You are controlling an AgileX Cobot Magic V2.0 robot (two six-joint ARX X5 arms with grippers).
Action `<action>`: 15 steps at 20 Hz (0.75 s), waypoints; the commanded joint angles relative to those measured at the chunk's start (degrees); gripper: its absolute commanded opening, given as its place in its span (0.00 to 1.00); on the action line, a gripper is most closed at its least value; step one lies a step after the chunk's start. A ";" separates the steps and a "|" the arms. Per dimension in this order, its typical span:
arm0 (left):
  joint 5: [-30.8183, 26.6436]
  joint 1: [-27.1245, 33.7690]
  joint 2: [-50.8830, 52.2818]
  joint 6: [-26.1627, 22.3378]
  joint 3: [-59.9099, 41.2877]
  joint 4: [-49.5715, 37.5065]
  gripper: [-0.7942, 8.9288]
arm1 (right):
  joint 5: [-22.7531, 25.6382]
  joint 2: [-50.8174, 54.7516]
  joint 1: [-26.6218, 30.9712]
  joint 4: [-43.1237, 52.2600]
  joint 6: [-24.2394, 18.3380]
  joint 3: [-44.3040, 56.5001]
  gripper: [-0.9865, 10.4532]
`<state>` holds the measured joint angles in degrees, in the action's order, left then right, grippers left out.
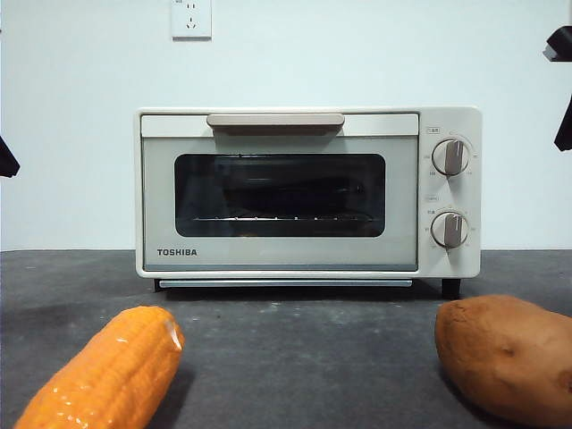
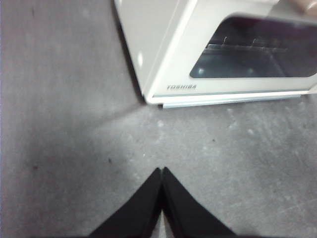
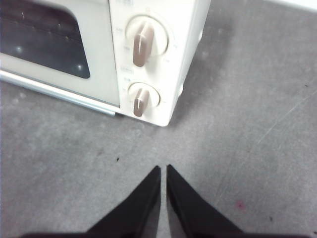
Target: Take the eggplant from the table,put the eggplant in the oven
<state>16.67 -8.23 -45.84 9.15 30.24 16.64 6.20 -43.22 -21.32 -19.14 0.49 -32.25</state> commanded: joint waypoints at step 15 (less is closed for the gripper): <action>-0.85 -0.20 20.22 -10.67 -0.96 -2.67 0.09 | 0.24 -0.04 -0.17 1.16 1.01 -0.44 0.09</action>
<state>16.16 -8.45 -26.17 3.03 29.63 14.22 6.20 -43.07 -21.32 -18.55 0.51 -32.25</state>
